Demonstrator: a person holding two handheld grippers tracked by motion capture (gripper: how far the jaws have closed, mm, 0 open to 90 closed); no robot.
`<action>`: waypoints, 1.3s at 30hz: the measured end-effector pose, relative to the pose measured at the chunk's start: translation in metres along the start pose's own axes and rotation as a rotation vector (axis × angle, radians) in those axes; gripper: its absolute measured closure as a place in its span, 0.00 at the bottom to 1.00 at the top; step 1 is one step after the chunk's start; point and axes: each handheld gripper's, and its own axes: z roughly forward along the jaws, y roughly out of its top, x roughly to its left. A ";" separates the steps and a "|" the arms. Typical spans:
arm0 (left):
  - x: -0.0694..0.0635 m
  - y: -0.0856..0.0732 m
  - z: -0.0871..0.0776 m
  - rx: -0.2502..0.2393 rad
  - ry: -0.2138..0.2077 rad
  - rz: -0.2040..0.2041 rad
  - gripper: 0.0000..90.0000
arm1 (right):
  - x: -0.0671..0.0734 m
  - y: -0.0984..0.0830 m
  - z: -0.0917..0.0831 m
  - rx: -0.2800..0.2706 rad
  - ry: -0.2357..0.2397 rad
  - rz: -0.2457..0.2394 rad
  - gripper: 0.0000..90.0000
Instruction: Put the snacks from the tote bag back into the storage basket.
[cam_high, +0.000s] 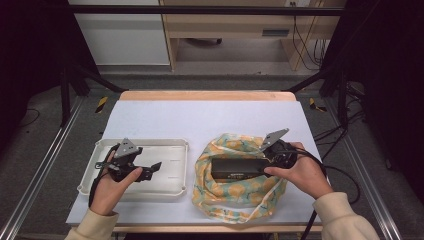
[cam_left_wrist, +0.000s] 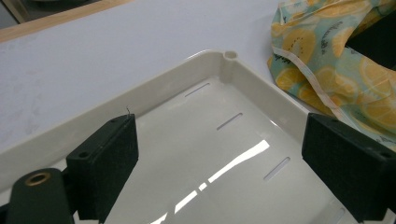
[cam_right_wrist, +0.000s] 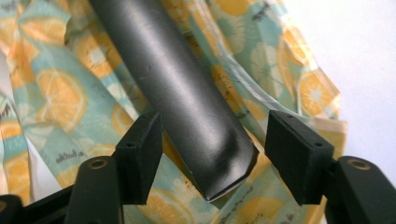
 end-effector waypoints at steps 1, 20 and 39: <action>0.000 0.000 0.000 0.000 0.000 0.000 0.12 | 0.000 0.002 0.001 0.012 0.006 -0.019 0.42; -0.001 -0.003 0.004 0.024 -0.015 0.012 0.13 | -0.001 0.009 0.037 0.120 0.074 -0.104 0.32; -0.004 -0.006 0.008 0.057 -0.025 0.031 0.14 | 0.003 0.007 0.056 0.179 0.113 -0.191 0.41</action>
